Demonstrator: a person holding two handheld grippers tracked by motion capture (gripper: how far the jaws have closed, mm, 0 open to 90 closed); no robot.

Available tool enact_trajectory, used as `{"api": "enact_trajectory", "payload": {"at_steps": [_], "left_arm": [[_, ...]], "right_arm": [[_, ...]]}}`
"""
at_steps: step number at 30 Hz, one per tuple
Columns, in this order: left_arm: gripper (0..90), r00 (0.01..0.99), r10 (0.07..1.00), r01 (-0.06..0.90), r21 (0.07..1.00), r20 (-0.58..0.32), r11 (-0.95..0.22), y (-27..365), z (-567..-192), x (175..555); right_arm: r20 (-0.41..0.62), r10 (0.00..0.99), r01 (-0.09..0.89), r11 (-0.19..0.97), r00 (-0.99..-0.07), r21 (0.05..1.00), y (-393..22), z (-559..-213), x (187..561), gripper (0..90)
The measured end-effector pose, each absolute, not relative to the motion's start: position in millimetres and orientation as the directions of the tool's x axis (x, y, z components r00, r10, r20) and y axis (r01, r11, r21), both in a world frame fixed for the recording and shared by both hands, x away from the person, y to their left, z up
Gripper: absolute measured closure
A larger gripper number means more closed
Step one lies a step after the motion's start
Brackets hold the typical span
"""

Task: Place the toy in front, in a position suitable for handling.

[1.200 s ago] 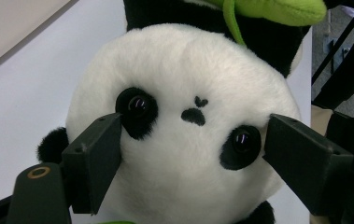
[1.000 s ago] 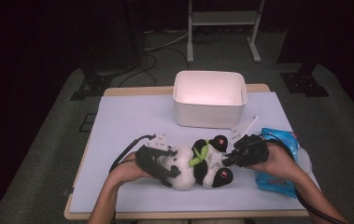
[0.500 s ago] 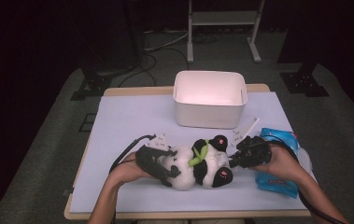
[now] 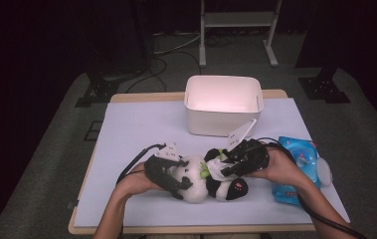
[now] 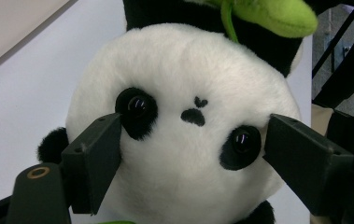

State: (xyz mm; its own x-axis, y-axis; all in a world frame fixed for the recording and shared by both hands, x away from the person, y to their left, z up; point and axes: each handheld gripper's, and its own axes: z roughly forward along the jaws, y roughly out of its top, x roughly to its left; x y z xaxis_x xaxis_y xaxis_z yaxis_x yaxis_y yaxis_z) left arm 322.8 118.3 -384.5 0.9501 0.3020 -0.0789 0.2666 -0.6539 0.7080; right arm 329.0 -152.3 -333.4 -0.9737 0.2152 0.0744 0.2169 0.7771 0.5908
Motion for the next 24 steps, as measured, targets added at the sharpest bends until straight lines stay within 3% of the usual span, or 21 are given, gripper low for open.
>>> {"api": "enact_trajectory", "payload": {"at_steps": [7,14,17,19,24], "left_arm": [[19.2,0.95,0.304,0.267,0.708,-0.078,-0.654,118,-385,323],[19.1,0.949,0.305,0.267,0.708,-0.077,-0.654,118,-385,322],[19.0,0.949,0.307,0.27,0.71,-0.08,-0.65,118,-385,322],[19.0,0.949,0.306,0.27,0.71,-0.08,-0.65,118,-385,322],[19.0,0.949,0.304,0.267,0.712,-0.077,-0.65,118,-385,322]], "right_arm": [[0.065,0.189,0.189,0.768,-0.98,0.612,-139,-332,329,56.0],[0.037,0.176,0.161,0.767,-0.984,0.621,-122,-333,329,52.3],[0.024,0.185,0.159,0.766,-0.982,0.623,-117,-336,330,55.9],[0.022,0.187,0.159,0.76,-0.982,0.63,-115,-338,330,64.0],[0.044,0.187,0.171,0.743,-0.981,0.647,-122,-335,329,73.5]]}}
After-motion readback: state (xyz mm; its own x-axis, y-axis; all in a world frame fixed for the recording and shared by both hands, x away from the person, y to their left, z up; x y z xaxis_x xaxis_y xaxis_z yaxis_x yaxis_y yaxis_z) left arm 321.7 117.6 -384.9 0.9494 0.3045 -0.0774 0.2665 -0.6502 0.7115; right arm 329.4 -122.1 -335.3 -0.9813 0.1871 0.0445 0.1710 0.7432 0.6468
